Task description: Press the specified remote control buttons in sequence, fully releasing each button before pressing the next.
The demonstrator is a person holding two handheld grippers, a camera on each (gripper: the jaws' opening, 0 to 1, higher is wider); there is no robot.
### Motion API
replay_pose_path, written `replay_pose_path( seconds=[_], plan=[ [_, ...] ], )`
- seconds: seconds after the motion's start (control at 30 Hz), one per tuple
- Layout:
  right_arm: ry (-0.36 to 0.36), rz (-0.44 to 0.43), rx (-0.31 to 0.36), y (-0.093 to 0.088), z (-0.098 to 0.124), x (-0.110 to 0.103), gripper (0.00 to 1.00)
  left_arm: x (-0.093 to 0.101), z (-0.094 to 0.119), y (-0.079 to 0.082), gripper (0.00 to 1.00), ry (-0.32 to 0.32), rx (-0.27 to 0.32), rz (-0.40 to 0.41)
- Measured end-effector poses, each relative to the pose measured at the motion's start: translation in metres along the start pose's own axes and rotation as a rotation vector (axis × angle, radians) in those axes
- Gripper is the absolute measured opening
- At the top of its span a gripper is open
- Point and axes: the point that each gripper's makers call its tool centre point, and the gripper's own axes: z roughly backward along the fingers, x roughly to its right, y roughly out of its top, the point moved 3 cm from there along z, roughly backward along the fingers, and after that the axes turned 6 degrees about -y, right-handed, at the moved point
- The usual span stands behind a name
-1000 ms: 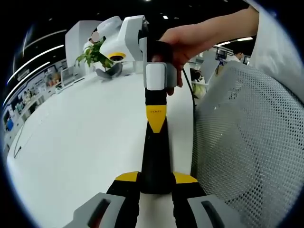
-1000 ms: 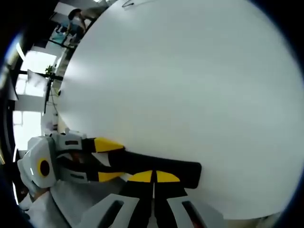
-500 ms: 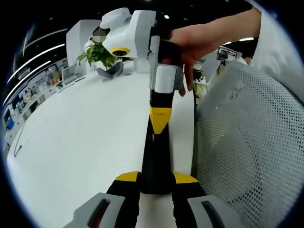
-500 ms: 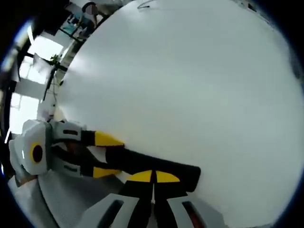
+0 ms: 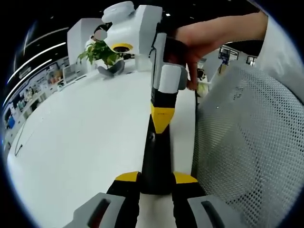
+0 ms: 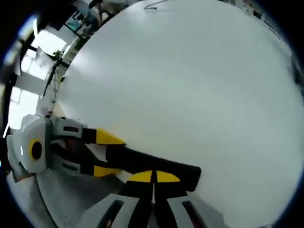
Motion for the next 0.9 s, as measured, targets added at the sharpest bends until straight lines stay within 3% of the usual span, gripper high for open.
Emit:
replay_pose_path(
  seconds=[0.07,0.13,0.23,0.9],
  plan=[
    [-0.007,-0.001,-0.005,-0.002,0.003,0.003,0.00,0.000,0.000,0.000,0.24,-0.004,0.005,-0.006],
    [-0.002,-0.008,0.036,0.001,0.008,0.006,0.00,0.000,0.000,0.000,0.24,-0.005,0.002,-0.008],
    [0.032,-0.040,0.009,-0.005,0.011,0.007,0.00,0.000,0.000,0.000,0.24,-0.007,0.003,-0.007],
    [-0.020,0.041,-0.055,-0.012,0.002,0.004,0.00,0.001,0.001,-0.001,0.24,-0.011,0.004,-0.007]
  ],
)
